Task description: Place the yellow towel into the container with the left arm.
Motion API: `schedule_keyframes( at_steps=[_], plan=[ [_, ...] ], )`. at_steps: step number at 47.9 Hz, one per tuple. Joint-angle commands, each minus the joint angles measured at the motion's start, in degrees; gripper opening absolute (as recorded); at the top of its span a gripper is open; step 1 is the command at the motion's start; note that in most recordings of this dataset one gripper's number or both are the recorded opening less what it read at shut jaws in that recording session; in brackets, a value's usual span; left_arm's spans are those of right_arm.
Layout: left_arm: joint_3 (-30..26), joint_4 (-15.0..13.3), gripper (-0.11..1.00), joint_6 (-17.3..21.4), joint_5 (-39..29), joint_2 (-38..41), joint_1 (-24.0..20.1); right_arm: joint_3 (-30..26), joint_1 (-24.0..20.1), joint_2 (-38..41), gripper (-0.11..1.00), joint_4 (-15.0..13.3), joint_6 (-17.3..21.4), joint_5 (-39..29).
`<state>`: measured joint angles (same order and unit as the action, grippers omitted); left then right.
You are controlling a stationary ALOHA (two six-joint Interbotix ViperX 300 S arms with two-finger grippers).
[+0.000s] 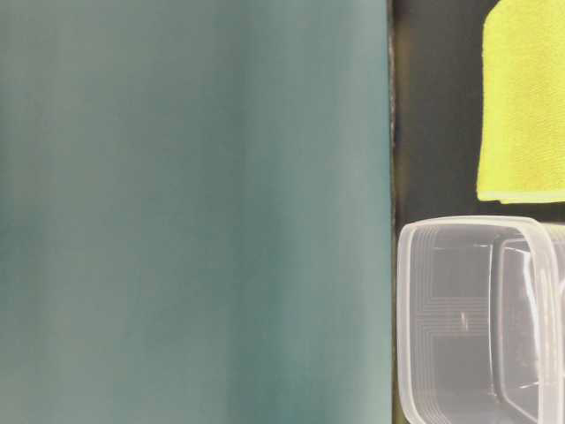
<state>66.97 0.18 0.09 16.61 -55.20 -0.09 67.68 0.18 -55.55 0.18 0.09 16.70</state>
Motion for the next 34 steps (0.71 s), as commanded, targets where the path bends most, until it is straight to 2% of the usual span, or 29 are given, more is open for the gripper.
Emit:
schedule_keyframes(
  at_steps=[1, 4, 8, 13, 19, 25, 34],
  plan=[
    [-1.2, 2.1, 0.06, -2.1, 0.4, 0.4, 0.0, -1.6, -0.9, 0.0, 0.01, 0.4, 0.7, 0.6],
    [-2.0, 2.1, 0.05, -3.5, 0.4, 0.8, -0.4, -1.4, -0.8, -0.8, 0.03, 1.2, 1.1, -0.4],
    [-3.6, 2.1, 0.01, -5.2, -0.2, 2.0, -0.7, -1.2, -0.8, -2.0, -0.01, 1.4, 2.2, -3.0],
    [-7.1, 2.2, 0.01, -6.6, -4.2, 4.8, -0.7, -1.3, -0.7, -3.7, -0.01, 1.4, 4.4, -8.3],
    [-13.3, 2.2, 0.01, -5.5, -11.4, 8.5, -0.3, -1.4, -0.7, -6.1, -0.01, 1.4, 6.9, -14.9],
    [-20.0, 2.2, 0.01, -4.7, -19.7, 13.2, -0.9, -1.3, -0.4, -8.8, -0.01, 1.3, 6.9, -21.0],
    [-27.0, 2.3, 0.01, -3.4, -23.7, 20.7, -1.1, -1.1, 0.7, -13.2, 0.0, 0.8, 6.2, -28.4]
  ],
)
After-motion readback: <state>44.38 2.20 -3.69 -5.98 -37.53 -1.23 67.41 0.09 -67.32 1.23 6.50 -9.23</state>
